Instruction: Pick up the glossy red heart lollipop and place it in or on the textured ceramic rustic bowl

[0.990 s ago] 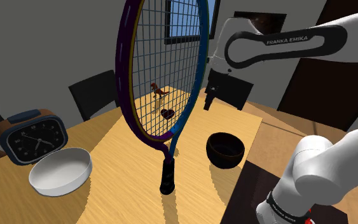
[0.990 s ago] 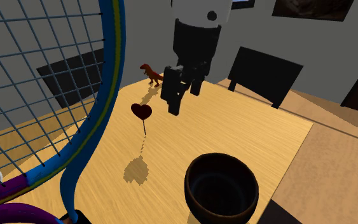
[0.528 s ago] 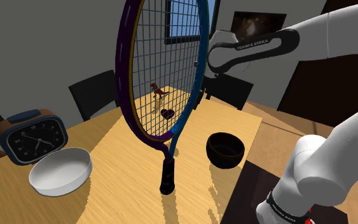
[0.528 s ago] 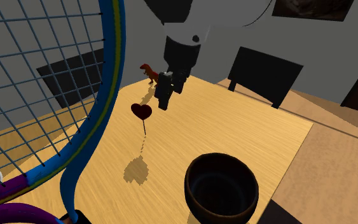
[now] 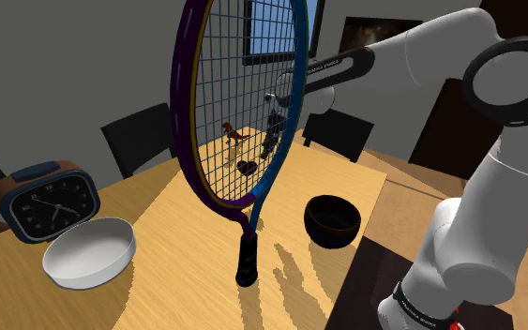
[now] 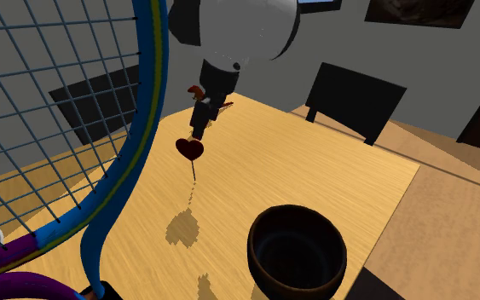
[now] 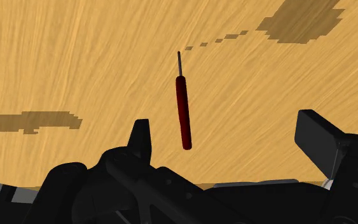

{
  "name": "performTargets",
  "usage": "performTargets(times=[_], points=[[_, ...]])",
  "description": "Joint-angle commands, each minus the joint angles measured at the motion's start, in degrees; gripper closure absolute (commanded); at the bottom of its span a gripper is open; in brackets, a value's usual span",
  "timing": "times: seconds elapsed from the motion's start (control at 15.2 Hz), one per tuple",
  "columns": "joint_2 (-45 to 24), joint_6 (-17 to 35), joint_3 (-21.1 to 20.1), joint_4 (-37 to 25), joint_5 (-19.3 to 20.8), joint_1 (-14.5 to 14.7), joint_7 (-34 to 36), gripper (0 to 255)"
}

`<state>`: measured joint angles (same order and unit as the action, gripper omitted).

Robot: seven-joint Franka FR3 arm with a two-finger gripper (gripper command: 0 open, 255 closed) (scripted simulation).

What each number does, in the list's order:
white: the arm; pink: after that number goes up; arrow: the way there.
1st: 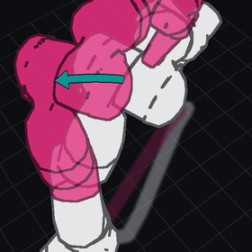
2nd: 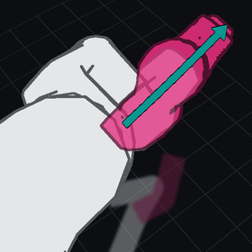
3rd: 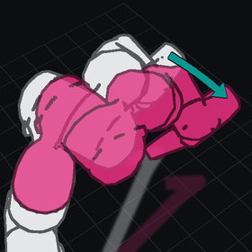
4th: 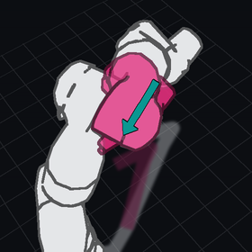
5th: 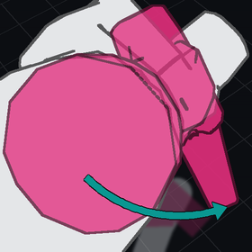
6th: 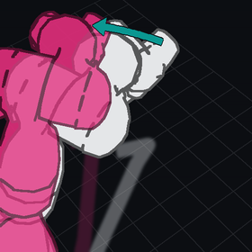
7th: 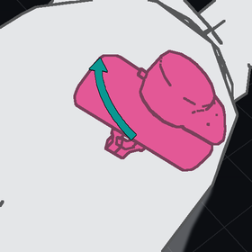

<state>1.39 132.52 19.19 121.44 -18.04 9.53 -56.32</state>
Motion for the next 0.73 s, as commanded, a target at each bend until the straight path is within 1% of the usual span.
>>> performTargets(times=[0.0,0.07,0.53,0.66], points=[[-4.8,0.3,0.5,-4.2,-4.6,-0.1,-5.8,0],[-6.2,0.3,0.3,-5.5,-5.9,-0.3,-7.2,0],[-10.1,4.0,-0.7,-5.2,-8.8,-0.2,-9.0,0],[-10.4,4.3,-0.8,-5.2,-9.1,-0.2,-9.2,0]])
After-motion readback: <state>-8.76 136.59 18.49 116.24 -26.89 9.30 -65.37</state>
